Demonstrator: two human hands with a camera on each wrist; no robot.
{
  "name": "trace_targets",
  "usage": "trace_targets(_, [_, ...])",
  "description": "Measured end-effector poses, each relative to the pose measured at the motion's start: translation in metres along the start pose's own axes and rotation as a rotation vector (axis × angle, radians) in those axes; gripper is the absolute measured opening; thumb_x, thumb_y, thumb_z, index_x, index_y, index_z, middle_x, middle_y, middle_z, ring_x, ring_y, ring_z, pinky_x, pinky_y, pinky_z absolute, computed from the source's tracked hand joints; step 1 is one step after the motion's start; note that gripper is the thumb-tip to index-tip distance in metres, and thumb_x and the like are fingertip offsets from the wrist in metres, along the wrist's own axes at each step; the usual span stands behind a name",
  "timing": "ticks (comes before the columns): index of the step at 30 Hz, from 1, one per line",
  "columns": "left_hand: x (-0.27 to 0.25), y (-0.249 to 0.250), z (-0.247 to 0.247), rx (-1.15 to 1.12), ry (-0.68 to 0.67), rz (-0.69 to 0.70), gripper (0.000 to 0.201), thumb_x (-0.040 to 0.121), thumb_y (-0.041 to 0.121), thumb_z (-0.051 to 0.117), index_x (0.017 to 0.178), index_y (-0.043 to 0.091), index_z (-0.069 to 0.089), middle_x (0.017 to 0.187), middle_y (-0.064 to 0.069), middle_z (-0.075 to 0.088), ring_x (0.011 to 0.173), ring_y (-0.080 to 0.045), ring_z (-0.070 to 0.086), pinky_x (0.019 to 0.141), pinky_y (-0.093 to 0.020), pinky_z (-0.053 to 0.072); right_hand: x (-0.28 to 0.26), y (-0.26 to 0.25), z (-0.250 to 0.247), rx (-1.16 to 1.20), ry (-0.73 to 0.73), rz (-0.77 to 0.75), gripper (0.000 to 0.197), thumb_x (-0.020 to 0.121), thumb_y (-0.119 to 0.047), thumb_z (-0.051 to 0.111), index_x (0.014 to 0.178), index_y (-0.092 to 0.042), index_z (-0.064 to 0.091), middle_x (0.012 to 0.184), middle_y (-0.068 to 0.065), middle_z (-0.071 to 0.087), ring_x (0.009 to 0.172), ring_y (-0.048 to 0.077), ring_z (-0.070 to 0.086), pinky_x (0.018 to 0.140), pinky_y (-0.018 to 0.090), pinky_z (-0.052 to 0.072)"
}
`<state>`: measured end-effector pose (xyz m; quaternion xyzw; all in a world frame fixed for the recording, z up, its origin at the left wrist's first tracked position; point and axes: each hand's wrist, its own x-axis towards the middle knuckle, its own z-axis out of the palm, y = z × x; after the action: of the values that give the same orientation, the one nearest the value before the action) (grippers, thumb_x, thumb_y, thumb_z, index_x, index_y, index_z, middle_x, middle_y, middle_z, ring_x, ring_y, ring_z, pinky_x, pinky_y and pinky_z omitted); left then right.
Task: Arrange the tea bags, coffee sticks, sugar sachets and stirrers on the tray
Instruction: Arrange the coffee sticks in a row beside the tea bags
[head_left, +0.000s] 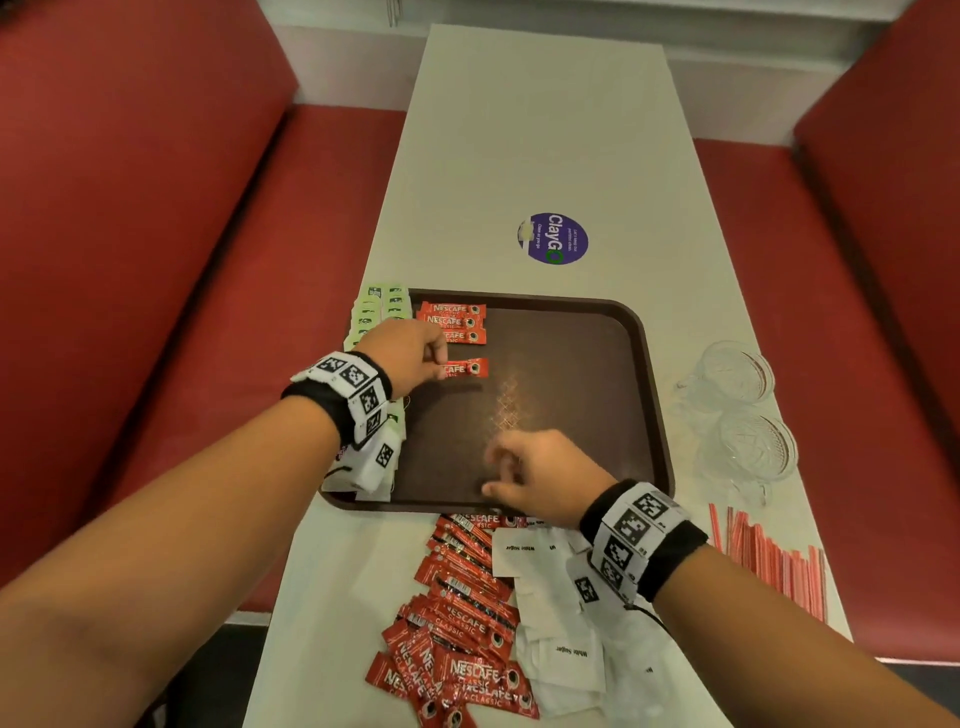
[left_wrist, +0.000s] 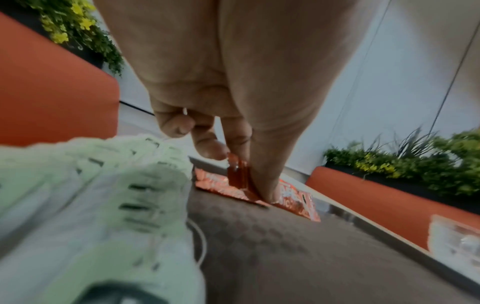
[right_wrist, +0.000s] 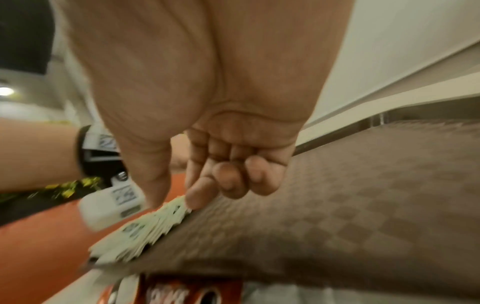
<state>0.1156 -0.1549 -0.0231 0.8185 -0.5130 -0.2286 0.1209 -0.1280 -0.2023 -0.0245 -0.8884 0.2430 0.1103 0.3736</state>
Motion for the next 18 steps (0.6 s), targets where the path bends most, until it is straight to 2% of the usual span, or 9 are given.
trace_targets(3, [0.017,-0.003,0.005,0.044,-0.02,-0.026,0.013,0.081,0.023,0.079,0.085,0.025,0.066,0.082,0.01,0.063,0.081,-0.011,0.06,0.072,-0.026,0.047,-0.003,-0.007,0.011,-0.206,-0.139,-0.061,0.025,0.091,-0.044,0.067,0.107,-0.025,0.069,0.074,-0.014,0.062,0.072,0.006,0.059,0.075,0.029,0.053])
trace_targets(6, [0.033,-0.002,0.007,0.076,-0.034,-0.042,0.015,0.081,0.025,0.079,0.089,0.025,0.067,0.083,0.01,0.065,0.082,-0.012,0.062,0.073,-0.026,0.047,-0.002,-0.014,0.021,-0.392,-0.169,-0.076,0.03,0.089,-0.052,0.064,0.09,-0.024,0.073,0.082,-0.009,0.069,0.076,0.015,0.063,0.075,0.035,0.057])
trace_targets(8, [0.041,-0.001,0.008,0.131,-0.062,-0.053,0.014,0.081,0.028,0.079,0.089,0.027,0.066,0.084,0.011,0.065,0.085,-0.013,0.062,0.079,-0.029,0.05,-0.002,-0.021,0.024,-0.487,-0.181,-0.052,0.037,0.087,-0.055,0.065,0.077,-0.02,0.068,0.077,-0.003,0.068,0.072,0.02,0.063,0.071,0.036,0.057])
trace_targets(11, [0.051,0.0,0.009,0.255,-0.082,-0.075,0.014,0.082,0.037,0.077,0.089,0.03,0.067,0.089,0.009,0.066,0.089,-0.016,0.062,0.082,-0.033,0.052,-0.002,-0.031,0.025,-0.594,-0.196,-0.034,0.047,0.087,-0.058,0.065,0.064,-0.02,0.05,0.065,-0.002,0.054,0.066,0.023,0.058,0.064,0.032,0.051])
trace_targets(14, [0.056,0.0,0.009,0.29,-0.075,-0.077,0.019,0.082,0.039,0.076,0.094,0.029,0.066,0.097,0.007,0.066,0.094,-0.018,0.063,0.087,-0.036,0.053,-0.001,-0.034,0.026,-0.636,-0.2,-0.042,0.053,0.087,-0.055,0.067,0.06,-0.02,0.04,0.06,-0.003,0.043,0.065,0.024,0.054,0.064,0.032,0.047])
trace_targets(18, [0.056,0.005,0.009,0.263,-0.094,-0.028,0.012,0.084,0.031,0.075,0.088,0.032,0.065,0.098,0.006,0.068,0.096,-0.017,0.062,0.09,-0.037,0.053,-0.003,-0.035,0.028,-0.636,-0.205,-0.055,0.05,0.088,-0.05,0.068,0.06,-0.02,0.041,0.06,-0.002,0.042,0.067,0.025,0.053,0.064,0.032,0.046])
